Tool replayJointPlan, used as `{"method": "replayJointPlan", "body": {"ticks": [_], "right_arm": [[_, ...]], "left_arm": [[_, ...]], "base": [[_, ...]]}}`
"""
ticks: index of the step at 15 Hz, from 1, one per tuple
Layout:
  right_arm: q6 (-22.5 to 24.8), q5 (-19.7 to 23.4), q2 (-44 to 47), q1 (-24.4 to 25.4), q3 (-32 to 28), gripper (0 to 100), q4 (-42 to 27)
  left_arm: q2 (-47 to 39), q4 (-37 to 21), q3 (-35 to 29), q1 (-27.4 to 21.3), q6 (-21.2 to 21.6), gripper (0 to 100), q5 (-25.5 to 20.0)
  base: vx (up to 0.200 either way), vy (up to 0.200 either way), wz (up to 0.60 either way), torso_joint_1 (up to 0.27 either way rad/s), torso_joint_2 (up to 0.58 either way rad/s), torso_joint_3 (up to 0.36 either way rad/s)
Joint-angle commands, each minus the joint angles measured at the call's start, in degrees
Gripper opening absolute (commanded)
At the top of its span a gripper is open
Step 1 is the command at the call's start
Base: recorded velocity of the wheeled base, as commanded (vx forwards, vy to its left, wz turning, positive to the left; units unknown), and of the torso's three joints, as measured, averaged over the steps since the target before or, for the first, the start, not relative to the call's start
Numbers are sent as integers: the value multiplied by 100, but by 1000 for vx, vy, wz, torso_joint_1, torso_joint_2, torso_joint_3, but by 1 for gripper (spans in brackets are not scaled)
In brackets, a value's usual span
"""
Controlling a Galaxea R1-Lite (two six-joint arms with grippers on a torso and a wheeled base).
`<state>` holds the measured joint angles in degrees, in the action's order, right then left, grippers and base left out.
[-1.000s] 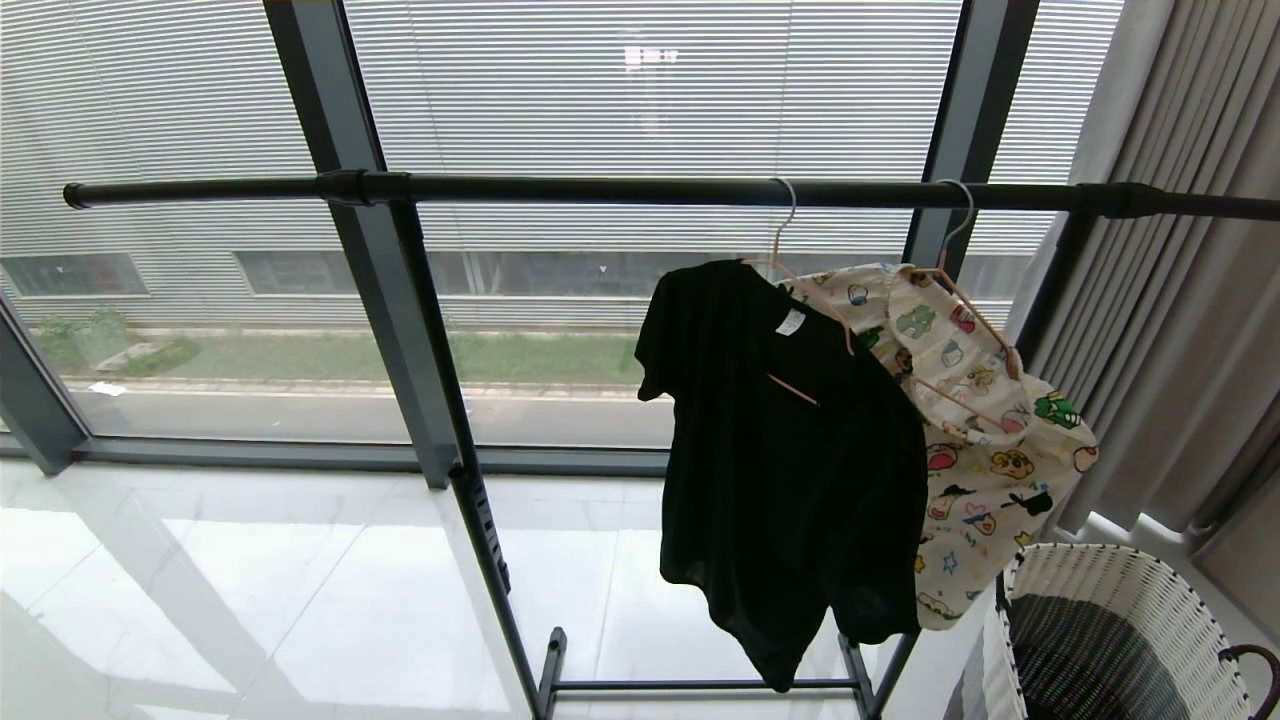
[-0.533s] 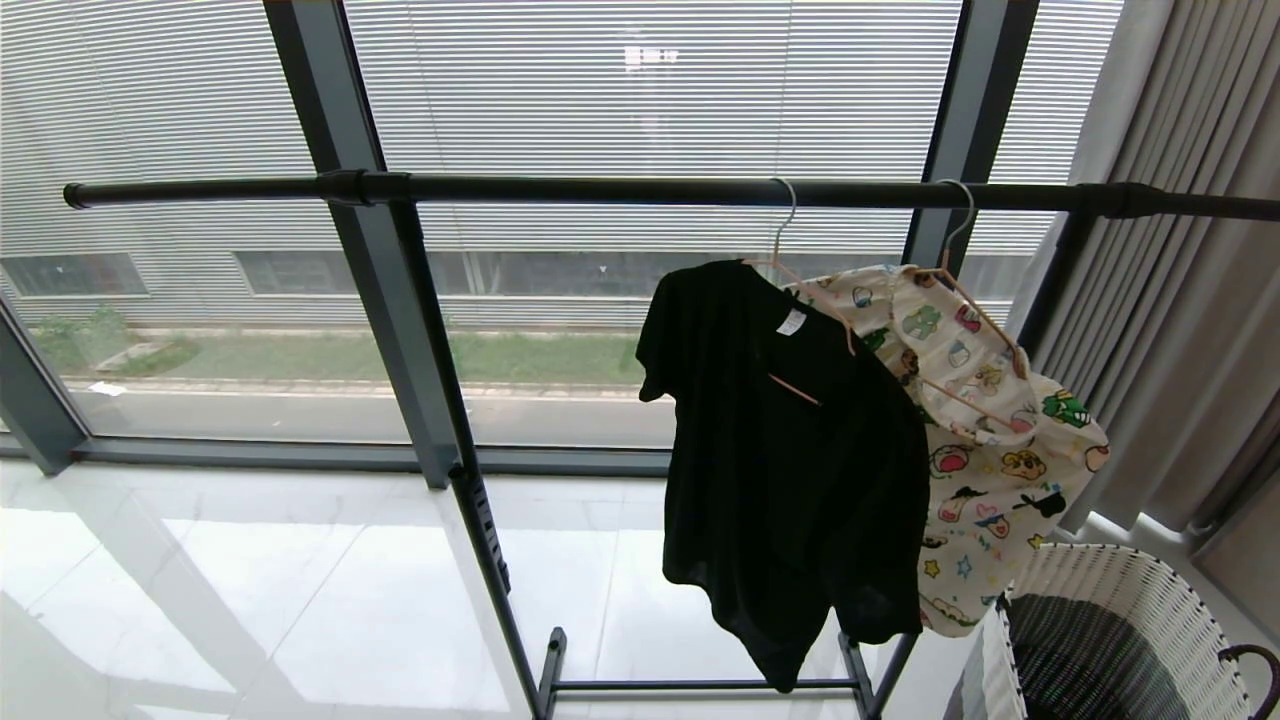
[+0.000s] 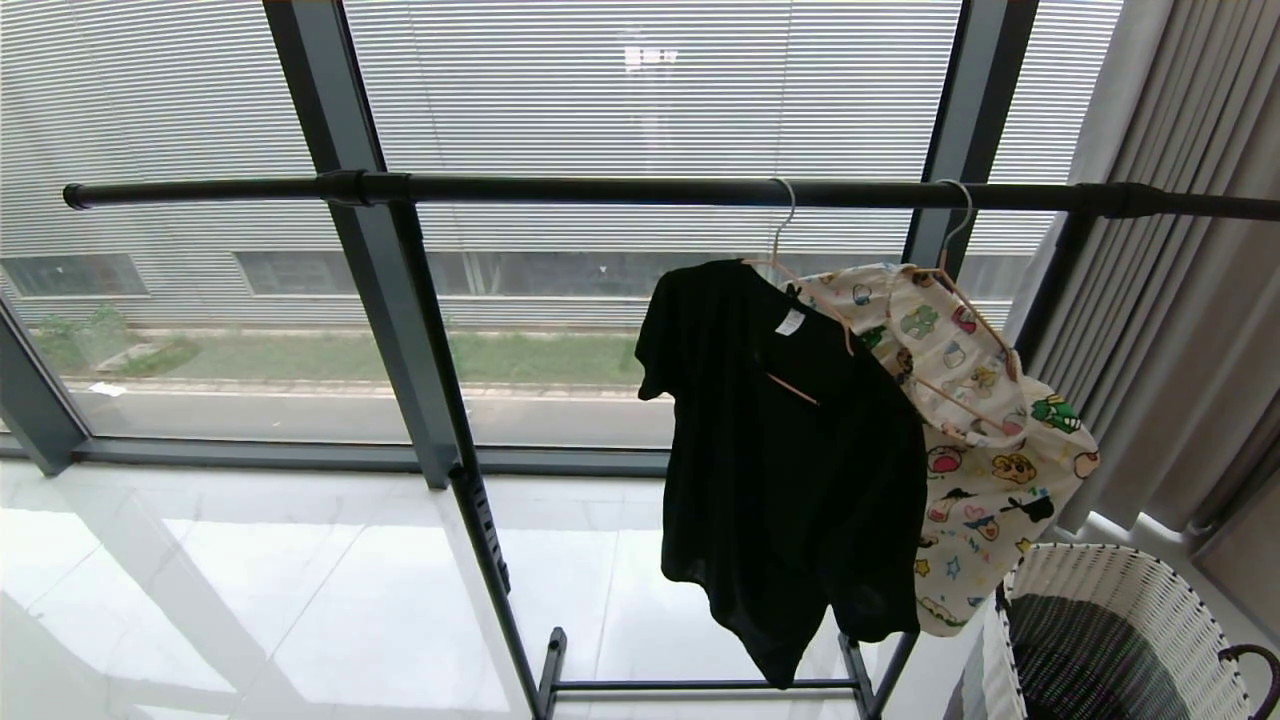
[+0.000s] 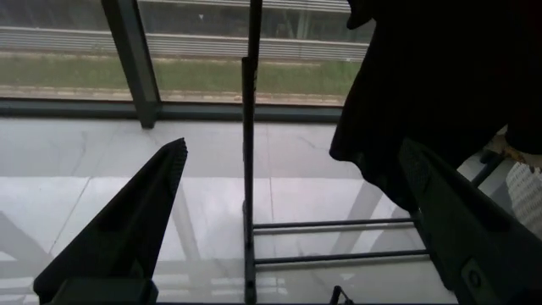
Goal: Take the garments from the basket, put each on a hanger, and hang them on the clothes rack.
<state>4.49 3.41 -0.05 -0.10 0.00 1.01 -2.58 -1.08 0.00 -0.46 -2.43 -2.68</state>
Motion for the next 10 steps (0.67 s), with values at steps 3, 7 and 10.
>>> {"method": "replayJointPlan", "body": {"ticks": [3, 7, 10], "right_arm": [[-27, 81, 5, 1, 0, 100, -66], [0, 81, 5, 1, 0, 100, -66], [0, 81, 5, 1, 0, 100, -66]], "left_arm": [[258, -15, 0, 55, -170, 100, 31], [250, -58, 0, 55, -390, 100, 75], [258, -50, 0, 55, -390, 100, 84]], "base": [[0, 0, 0, 0, 0, 0], [0, 0, 0, 0, 0, 0], [0, 0, 0, 0, 0, 0]]}}
